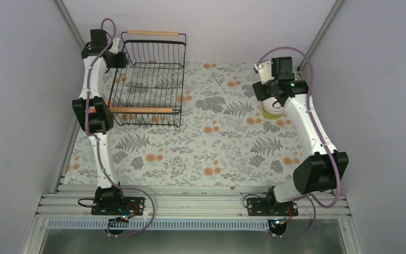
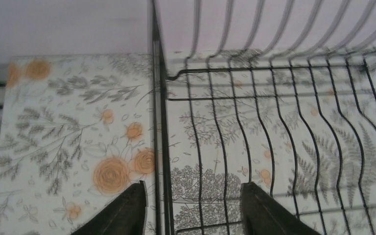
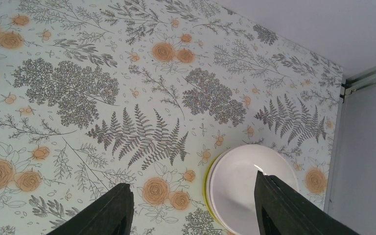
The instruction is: Unload the bowls from the dish rack
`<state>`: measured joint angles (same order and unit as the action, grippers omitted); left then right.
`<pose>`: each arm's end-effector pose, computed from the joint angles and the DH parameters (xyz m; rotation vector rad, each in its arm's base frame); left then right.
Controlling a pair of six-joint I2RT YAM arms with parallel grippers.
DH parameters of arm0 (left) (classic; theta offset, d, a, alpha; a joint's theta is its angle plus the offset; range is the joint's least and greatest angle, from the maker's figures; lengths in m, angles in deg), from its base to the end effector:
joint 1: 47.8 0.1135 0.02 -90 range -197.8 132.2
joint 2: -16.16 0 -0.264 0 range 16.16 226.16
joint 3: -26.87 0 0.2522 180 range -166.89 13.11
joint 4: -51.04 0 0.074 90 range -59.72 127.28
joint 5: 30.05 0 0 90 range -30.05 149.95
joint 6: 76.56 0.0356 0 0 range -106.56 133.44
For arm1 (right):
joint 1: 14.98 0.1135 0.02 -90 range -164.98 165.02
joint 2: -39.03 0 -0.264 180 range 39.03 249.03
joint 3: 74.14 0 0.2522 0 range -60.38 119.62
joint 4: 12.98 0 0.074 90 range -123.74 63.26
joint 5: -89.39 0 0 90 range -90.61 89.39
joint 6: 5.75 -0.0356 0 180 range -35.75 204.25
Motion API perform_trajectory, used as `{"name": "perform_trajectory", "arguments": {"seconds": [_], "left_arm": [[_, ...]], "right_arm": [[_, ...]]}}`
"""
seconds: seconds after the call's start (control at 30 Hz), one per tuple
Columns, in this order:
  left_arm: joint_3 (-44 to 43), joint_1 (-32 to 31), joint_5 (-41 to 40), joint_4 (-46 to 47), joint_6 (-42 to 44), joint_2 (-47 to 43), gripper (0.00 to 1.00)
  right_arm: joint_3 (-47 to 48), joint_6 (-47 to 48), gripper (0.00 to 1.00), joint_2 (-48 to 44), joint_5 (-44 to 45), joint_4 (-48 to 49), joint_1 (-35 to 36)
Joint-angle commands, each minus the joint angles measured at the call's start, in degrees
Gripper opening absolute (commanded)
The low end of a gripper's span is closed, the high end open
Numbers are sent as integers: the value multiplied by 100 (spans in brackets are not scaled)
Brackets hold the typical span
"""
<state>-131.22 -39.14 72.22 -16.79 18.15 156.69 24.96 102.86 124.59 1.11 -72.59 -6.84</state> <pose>0.5288 0.0729 0.2737 0.0105 2.4272 -0.1569 0.3177 0.0444 0.3568 -0.5360 2.3167 -0.1230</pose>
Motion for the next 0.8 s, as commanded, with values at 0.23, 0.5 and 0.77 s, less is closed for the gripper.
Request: {"name": "perform_trajectory", "arguments": {"seconds": [0.23,0.5,0.77], "left_arm": [[15,4,950,-203,206,-698,84],[360,-5,676,-210,475,-2023,99],[1229,-23,655,3,932,-3586,100]], "right_arm": [[-105,-51,64,-29,94,185,-104],[-116,-367,75,-17,129,404,-1077],[-355,-155,76,157,-539,324,-2333]]}}
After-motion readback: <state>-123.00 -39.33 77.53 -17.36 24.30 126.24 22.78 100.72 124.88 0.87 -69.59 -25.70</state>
